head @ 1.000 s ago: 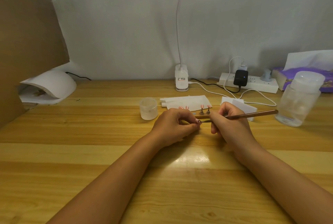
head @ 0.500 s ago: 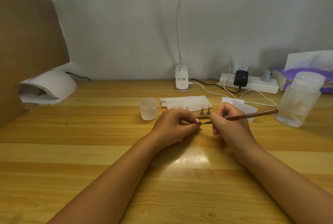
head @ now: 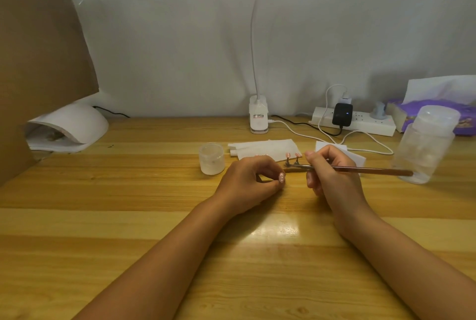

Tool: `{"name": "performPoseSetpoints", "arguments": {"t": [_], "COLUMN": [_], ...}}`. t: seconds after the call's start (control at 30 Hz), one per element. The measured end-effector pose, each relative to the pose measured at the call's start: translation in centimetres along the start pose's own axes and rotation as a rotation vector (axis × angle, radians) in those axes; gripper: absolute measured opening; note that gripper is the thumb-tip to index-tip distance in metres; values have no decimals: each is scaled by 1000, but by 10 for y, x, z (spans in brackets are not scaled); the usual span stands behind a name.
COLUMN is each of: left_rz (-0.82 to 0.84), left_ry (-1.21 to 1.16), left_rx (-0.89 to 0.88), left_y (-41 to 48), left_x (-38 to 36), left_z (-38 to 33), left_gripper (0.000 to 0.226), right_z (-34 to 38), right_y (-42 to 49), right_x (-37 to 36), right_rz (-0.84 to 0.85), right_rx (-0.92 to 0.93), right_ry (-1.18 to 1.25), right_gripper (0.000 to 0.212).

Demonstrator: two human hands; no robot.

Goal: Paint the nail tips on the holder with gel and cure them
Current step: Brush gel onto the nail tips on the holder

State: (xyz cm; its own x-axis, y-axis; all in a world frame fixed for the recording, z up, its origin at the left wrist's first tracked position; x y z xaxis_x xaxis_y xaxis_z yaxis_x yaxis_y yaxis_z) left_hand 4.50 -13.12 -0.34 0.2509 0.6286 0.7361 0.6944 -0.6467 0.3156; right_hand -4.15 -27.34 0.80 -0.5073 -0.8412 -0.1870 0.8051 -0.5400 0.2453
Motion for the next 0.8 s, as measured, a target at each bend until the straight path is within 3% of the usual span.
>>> {"name": "performPoseSetpoints", "arguments": {"t": [0.23,0.8], "left_rz": [-59,-241], "left_ry": [156,447], "left_rx": [-77,-3], "left_y": [-2,-12], "left_x": [1,9], "left_z": [-4,-11], "left_gripper": [8,14], "right_z": [0,-2], "right_y": [1,2], "right_x": [0,-1], "right_rz": [1,48], "right_rx": [-2,-74], "right_ry": [-36,44], "right_gripper": [30,26]}}
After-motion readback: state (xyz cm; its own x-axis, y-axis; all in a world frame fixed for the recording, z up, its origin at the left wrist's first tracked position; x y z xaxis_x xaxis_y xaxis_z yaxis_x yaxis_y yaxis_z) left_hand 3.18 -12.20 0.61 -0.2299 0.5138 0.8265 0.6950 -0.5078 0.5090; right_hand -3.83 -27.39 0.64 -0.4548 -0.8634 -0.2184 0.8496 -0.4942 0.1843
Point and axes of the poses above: each hand's wrist, its own y-axis towards the middle knuckle, its own x-axis out of the back of the hand, z = x × y, the point moved 5 cm from there along y, towards the middle knuckle, and after that the axes turned 13 degrees about y, right-handed, at the moved point
